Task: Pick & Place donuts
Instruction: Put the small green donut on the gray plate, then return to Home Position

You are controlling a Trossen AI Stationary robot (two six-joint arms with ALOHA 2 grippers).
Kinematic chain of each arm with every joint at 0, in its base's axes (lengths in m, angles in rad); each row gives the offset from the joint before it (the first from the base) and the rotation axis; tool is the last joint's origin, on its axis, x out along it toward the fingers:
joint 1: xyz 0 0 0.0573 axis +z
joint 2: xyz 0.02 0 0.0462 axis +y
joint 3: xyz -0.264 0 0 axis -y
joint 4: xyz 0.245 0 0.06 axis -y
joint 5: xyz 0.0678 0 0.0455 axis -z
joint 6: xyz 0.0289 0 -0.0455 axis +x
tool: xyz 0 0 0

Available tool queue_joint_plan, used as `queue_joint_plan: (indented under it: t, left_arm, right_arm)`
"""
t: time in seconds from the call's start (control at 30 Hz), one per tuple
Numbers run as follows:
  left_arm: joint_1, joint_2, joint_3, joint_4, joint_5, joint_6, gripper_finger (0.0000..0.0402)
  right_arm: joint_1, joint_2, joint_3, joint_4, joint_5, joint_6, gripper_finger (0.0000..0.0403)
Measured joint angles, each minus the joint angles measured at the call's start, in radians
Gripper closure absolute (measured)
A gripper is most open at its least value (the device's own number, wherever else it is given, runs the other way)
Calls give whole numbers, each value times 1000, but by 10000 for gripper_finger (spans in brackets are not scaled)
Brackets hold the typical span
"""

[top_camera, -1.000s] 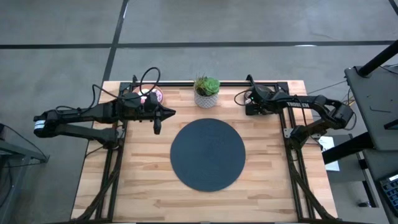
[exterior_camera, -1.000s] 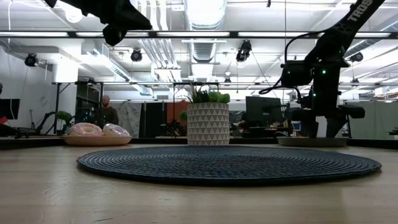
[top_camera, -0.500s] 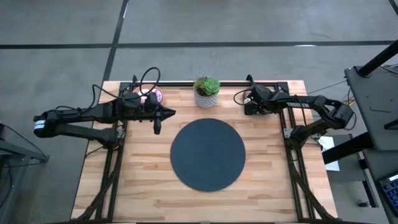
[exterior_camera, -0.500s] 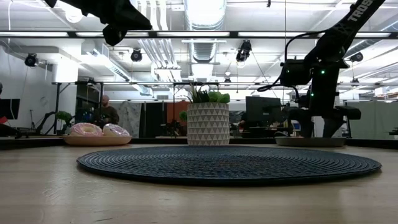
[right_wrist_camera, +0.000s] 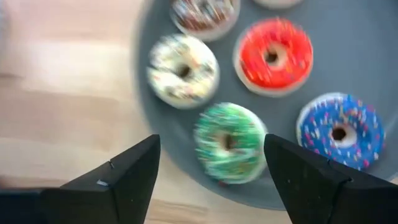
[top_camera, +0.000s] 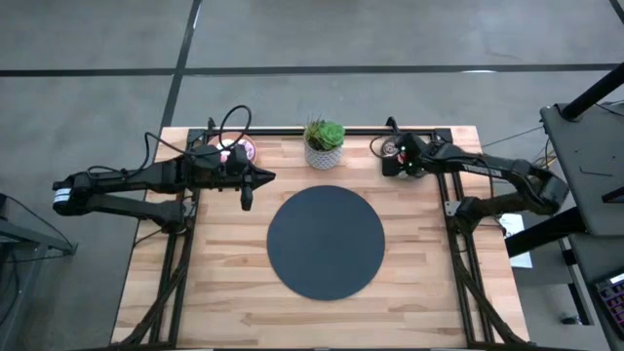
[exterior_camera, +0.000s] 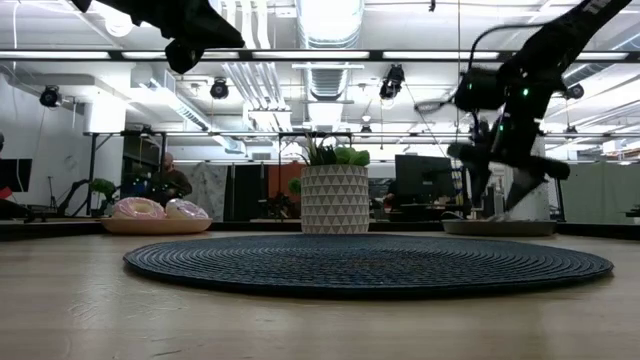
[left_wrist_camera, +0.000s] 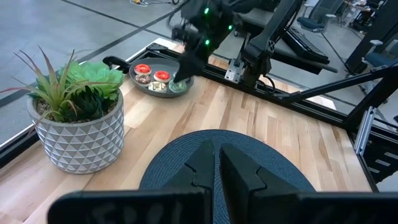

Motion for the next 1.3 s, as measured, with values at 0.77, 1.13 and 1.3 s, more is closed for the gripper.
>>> queue_joint_plan:
  t: [0.77, 1.13, 1.3]
  left_arm:
    - [0, 0, 0, 0, 0, 3, 401]
    - [0, 0, 0, 0, 1, 2, 401]
    - [0, 0, 0, 0, 1, 2, 401]
  right_arm:
    - [74, -459, 115, -8, -134, -186, 246]
    - [172, -504, 118, -4, -167, -326, 358]
    - [199, -506, 118, 21, -267, -390, 392]
